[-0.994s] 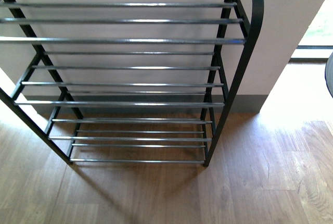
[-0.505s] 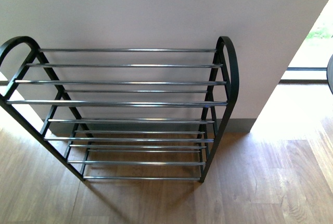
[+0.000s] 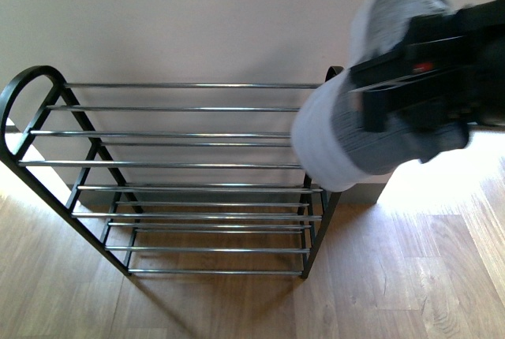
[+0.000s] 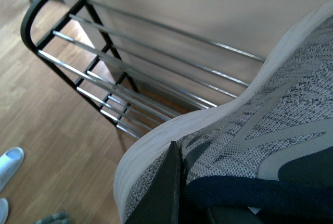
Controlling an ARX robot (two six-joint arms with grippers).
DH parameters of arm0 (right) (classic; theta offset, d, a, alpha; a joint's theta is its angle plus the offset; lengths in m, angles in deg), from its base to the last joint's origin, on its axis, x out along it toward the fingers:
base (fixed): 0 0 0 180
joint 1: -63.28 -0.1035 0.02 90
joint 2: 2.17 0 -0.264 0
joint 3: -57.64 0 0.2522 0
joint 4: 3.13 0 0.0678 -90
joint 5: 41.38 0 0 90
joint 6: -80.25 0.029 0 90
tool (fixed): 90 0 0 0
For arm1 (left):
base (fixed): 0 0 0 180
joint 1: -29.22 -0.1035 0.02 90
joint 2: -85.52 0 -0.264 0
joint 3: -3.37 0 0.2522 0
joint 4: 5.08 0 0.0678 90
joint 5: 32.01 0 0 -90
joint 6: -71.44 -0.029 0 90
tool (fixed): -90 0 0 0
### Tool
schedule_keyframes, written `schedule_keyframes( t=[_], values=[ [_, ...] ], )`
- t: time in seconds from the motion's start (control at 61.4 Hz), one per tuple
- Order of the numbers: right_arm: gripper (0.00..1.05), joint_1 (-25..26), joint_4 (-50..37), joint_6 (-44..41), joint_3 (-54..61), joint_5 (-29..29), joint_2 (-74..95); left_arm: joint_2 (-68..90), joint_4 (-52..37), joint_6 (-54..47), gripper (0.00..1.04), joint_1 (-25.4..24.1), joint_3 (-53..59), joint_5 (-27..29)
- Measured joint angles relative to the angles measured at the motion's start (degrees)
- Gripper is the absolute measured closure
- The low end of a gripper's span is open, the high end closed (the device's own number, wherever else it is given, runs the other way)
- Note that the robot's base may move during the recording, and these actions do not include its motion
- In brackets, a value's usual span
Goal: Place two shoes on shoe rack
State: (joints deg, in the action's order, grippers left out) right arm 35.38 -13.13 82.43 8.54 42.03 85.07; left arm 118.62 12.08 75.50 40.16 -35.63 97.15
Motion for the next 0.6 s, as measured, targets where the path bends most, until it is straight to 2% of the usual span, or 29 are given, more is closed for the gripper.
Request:
schedule_keyframes(
  t=[0.163,0.293,0.489,0.603],
  values=[
    [1.03,-6.32,1.36,-1.07,-9.51,5.38,13.0,0.0,0.0,0.0,1.03,0.0,0.0,-0.02],
    [1.03,-8.87,1.4,-5.55,-15.74,8.79,21.31,0.0,0.0,0.02,1.03,0.0,0.0,-0.02],
    [1.03,-8.31,3.3,-13.77,-23.65,11.91,30.86,0.0,0.0,0.0,1.03,0.0,0.0,-0.02],
    [1.03,-5.77,6.21,-20.06,-28.85,13.84,36.63,0.0,0.0,0.02,1.03,0.0,0.0,-0.02]
  ],
)
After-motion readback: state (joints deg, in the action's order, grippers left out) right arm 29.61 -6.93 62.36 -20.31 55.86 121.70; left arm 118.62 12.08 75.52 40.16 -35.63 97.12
